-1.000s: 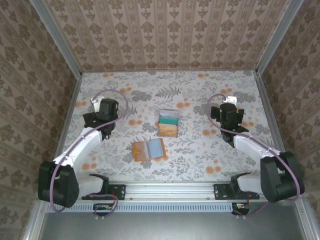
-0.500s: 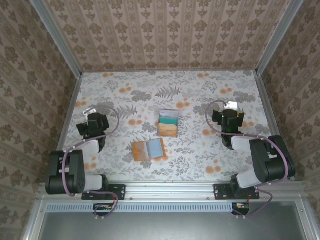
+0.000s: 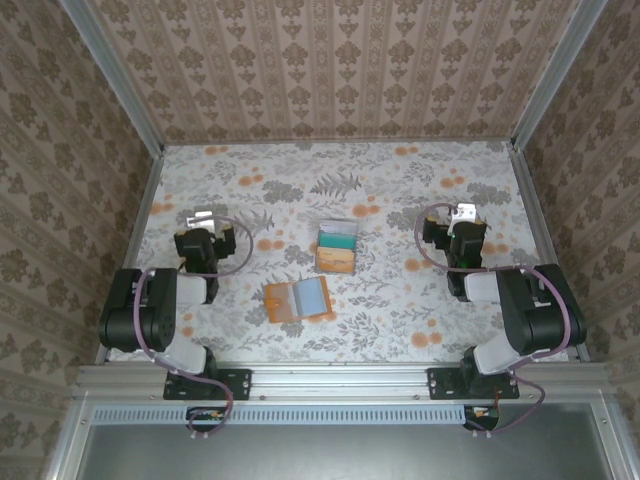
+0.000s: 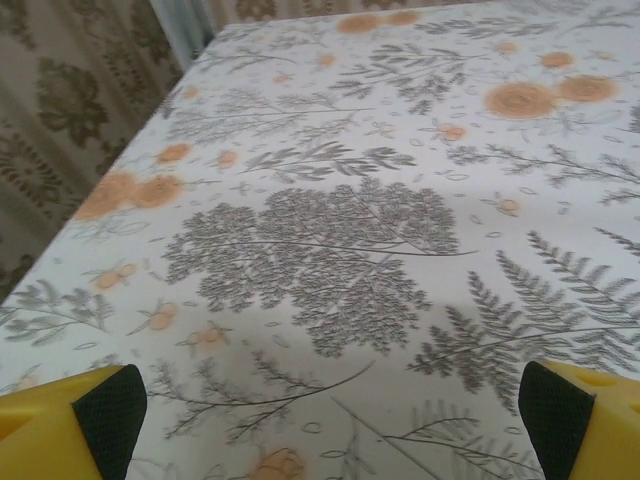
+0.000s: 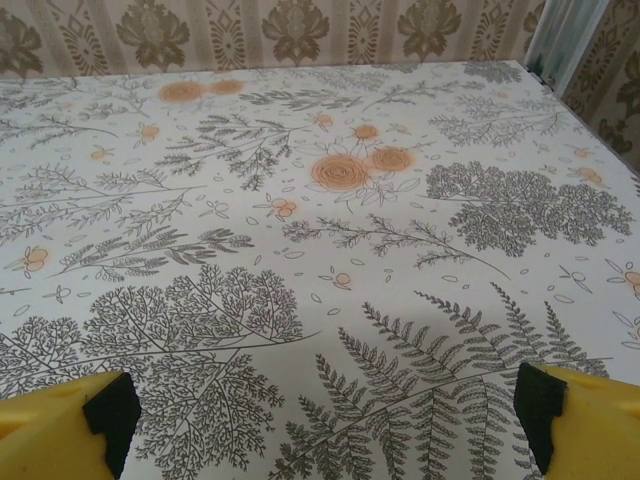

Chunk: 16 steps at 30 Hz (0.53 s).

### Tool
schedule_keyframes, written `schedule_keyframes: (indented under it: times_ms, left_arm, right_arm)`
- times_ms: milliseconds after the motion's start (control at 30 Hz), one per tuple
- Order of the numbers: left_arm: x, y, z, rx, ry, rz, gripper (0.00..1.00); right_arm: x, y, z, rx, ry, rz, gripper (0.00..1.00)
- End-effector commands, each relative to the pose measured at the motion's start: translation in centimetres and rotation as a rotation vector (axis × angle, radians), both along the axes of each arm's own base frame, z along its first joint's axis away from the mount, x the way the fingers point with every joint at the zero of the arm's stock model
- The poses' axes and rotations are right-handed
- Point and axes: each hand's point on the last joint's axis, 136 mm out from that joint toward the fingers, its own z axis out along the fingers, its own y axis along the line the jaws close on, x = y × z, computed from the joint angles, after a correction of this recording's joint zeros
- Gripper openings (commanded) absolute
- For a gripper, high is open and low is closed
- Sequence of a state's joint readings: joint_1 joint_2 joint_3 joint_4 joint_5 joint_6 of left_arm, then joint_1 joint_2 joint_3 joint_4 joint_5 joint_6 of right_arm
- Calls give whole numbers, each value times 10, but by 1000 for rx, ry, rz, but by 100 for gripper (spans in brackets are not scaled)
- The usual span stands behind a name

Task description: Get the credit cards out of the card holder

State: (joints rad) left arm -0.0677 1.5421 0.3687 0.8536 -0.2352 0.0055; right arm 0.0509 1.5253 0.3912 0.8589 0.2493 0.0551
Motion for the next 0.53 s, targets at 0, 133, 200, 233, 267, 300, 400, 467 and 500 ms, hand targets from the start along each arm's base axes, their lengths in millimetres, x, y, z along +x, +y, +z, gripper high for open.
schedule_keyframes:
  times_ms: [0, 133, 200, 233, 267, 300, 400, 467, 500]
  left_arm:
    - [9, 0, 18, 7, -66, -14, 100]
    - [9, 0, 18, 8, -65, -14, 100]
    - [9, 0, 18, 8, -63, -15, 100]
    - [9, 0, 18, 7, -64, -13, 100]
    - [9, 0, 17, 7, -61, -14, 100]
    - [9, 0, 18, 6, -63, -14, 100]
    - [9, 0, 17, 4, -61, -15, 100]
    - [9, 0, 17, 4, -61, -14, 100]
    - [9, 0, 17, 5, -61, -14, 100]
  right_arm:
    - [3, 4, 4, 8, -26, 24, 100]
    - [3, 4, 4, 8, -26, 25, 99]
    - [3, 4, 4, 7, -26, 25, 100]
    - [3, 4, 5, 8, -27, 24, 100]
    - [3, 4, 4, 8, -26, 24, 100]
    - [3, 4, 5, 8, -27, 24, 100]
    - [3, 4, 4, 8, -27, 26, 100]
    - [3, 4, 5, 8, -27, 25, 100]
    - [3, 4, 5, 8, -27, 25, 100]
